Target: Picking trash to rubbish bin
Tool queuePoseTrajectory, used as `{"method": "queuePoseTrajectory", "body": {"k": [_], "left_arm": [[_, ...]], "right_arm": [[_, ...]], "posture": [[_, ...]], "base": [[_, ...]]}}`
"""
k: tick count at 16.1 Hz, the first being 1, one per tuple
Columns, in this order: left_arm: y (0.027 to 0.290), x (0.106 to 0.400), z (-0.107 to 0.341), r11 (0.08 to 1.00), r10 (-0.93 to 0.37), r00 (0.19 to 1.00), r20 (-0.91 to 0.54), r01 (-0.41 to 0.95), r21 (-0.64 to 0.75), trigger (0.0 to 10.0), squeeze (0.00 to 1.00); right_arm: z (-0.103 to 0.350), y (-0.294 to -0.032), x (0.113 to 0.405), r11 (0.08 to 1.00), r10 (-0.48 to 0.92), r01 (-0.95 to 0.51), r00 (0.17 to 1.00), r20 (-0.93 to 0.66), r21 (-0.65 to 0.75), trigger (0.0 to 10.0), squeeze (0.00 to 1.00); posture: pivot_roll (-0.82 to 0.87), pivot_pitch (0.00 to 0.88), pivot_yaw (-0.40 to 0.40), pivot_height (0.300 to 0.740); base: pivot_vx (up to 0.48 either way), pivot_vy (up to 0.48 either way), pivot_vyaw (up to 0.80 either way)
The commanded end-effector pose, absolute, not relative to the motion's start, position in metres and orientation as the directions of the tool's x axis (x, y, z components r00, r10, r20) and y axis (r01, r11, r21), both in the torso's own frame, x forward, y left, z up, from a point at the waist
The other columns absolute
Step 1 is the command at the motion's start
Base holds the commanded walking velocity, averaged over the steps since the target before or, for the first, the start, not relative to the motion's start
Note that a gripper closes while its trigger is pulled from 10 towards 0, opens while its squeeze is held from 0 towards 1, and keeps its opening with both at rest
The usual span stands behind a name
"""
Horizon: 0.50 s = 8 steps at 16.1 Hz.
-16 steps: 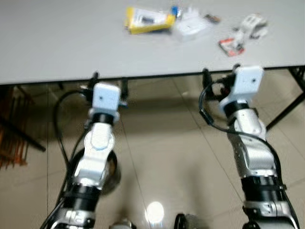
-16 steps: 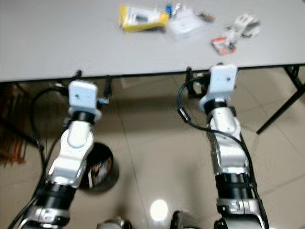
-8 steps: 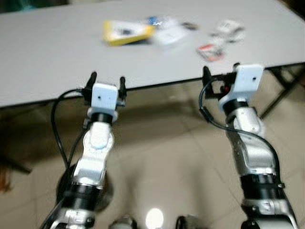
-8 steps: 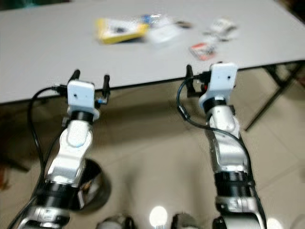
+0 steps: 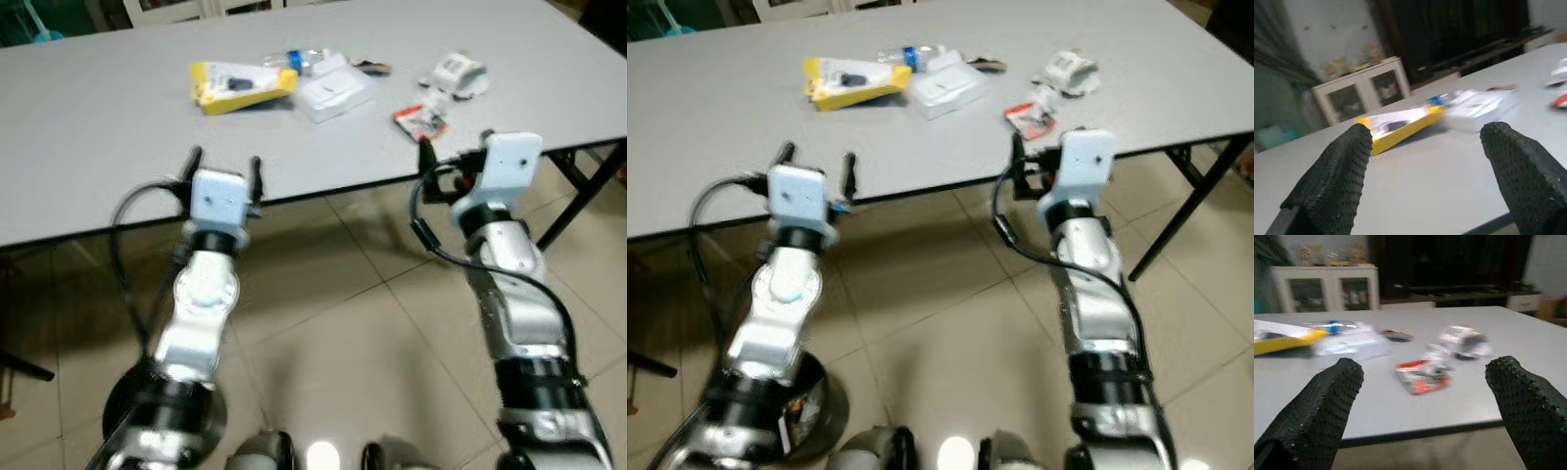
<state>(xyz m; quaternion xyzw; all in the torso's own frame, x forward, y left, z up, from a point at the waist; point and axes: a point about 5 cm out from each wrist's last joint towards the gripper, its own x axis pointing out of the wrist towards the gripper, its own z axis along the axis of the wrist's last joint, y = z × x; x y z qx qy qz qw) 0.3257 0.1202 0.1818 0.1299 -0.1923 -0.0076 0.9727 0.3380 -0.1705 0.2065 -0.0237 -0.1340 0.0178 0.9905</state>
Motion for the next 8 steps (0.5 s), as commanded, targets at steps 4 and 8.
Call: {"method": "queuePoseTrajectory", "body": {"k": [4, 8], "left_arm": [[0.1279, 0.326, 0.1845, 0.964, -0.047, 0.925, 0.377, -0.056, 0.259, 10.0, 0.0], [0.1278, 0.3258, 0.1839, 0.964, -0.047, 0.926, 0.374, -0.056, 0.261, 10.0, 0.0]], "right_arm": [[0.2082, -0.1606, 0.3374, 0.994, 0.09, -0.071, 0.958, 0.271, -0.083, 10.0, 0.0], [0.2088, -0.1644, 0.338, 0.997, 0.069, -0.057, 0.96, 0.27, -0.055, 10.0, 0.0]], "posture": [[0.08, 0.204, 0.046, 0.74], [0.08, 0.205, 0.047, 0.74]], "base": [[0.379, 0.0, 0.69], [0.38, 0.0, 0.2]]}}
